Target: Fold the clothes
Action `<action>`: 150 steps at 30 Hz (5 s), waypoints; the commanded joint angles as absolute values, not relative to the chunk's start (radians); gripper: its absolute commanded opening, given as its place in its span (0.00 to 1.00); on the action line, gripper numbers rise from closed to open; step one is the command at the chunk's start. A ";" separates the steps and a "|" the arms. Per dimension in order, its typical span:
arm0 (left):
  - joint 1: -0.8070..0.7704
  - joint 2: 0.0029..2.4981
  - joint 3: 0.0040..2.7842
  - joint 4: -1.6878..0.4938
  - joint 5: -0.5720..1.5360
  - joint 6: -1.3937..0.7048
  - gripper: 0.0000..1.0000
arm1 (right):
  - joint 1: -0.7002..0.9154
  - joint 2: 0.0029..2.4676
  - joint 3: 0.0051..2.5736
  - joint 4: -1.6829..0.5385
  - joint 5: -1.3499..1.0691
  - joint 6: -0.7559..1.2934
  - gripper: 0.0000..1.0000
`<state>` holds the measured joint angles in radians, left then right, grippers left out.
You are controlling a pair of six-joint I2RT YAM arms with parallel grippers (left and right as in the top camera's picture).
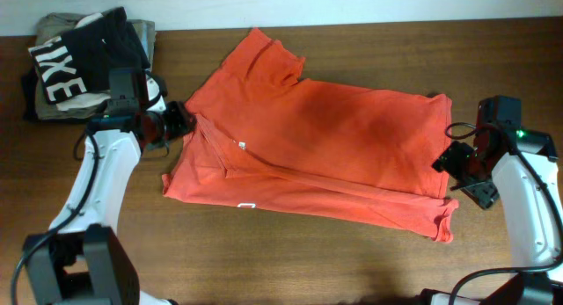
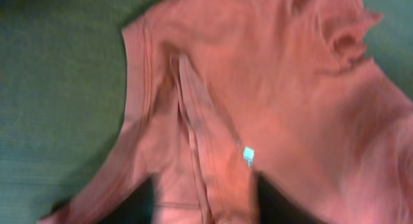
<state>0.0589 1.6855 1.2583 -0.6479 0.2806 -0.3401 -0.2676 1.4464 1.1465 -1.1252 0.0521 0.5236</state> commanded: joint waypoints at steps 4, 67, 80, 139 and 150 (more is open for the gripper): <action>0.000 1.828 1.276 -0.904 0.284 -0.308 0.01 | -0.227 1.484 0.950 -1.120 -0.189 0.374 0.29; -0.058 1.980 1.348 -1.002 0.149 -0.455 0.02 | -0.229 1.617 1.148 -1.036 -0.075 0.422 0.99; -0.125 1.980 1.405 -0.629 0.131 -0.454 0.83 | -0.229 1.617 1.148 -1.052 -0.076 0.423 0.99; 0.045 1.973 1.407 -0.966 0.029 -0.387 0.99 | -0.228 1.707 0.984 -0.977 -0.096 0.489 0.94; 0.045 1.973 1.407 -0.964 0.029 -0.387 0.99 | -0.228 1.707 0.957 -0.903 -0.078 0.507 0.21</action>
